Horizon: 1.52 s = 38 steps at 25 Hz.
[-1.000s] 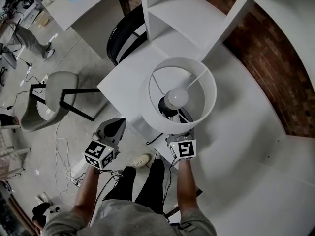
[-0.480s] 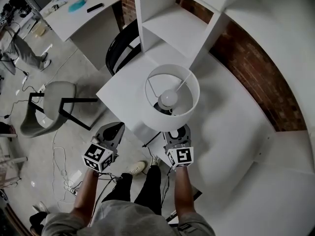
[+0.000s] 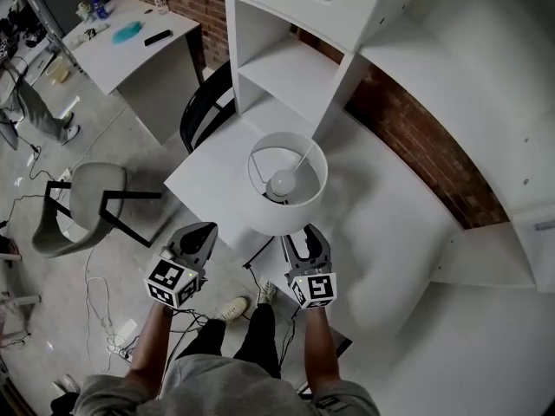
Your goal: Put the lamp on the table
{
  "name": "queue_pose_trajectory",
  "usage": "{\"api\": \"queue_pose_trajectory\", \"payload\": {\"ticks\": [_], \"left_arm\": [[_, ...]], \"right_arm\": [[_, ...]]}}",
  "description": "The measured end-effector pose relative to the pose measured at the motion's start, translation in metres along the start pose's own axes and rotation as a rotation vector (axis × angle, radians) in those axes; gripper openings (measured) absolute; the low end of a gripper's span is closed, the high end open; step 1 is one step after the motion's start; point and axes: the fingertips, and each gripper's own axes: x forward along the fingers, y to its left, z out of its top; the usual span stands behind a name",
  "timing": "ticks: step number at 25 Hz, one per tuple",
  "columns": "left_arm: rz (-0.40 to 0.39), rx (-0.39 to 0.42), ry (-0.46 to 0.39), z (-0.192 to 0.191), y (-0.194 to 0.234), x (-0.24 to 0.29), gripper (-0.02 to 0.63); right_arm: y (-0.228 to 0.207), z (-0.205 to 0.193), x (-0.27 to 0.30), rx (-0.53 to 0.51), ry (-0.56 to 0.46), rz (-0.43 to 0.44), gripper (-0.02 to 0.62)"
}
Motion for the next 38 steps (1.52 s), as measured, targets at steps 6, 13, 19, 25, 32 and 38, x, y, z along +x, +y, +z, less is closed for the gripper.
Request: {"api": "queue_pose_trajectory", "payload": {"ticks": [6, 13, 19, 25, 32, 38], "left_arm": [[-0.034, 0.014, -0.015, 0.012, -0.007, -0.004, 0.005], [-0.081, 0.033, -0.03, 0.026, -0.021, -0.01, 0.005], [-0.111, 0.052, -0.075, 0.044, -0.033, -0.009, 0.005], [-0.157, 0.074, -0.087, 0.051, -0.051, -0.012, 0.005], [-0.219, 0.092, -0.08, 0.06, -0.074, -0.019, 0.005], [-0.258, 0.12, -0.103, 0.067, -0.089, -0.022, 0.005]], "right_arm": [[0.003, 0.01, -0.011, -0.022, 0.044, -0.052, 0.23], [0.01, 0.025, -0.029, -0.006, 0.033, -0.086, 0.222], [0.009, 0.052, -0.047, -0.041, 0.018, -0.125, 0.206], [0.01, 0.074, -0.073, -0.073, 0.004, -0.194, 0.178], [0.009, 0.094, -0.114, -0.073, -0.016, -0.296, 0.123], [0.01, 0.107, -0.143, -0.083, -0.036, -0.371, 0.091]]}}
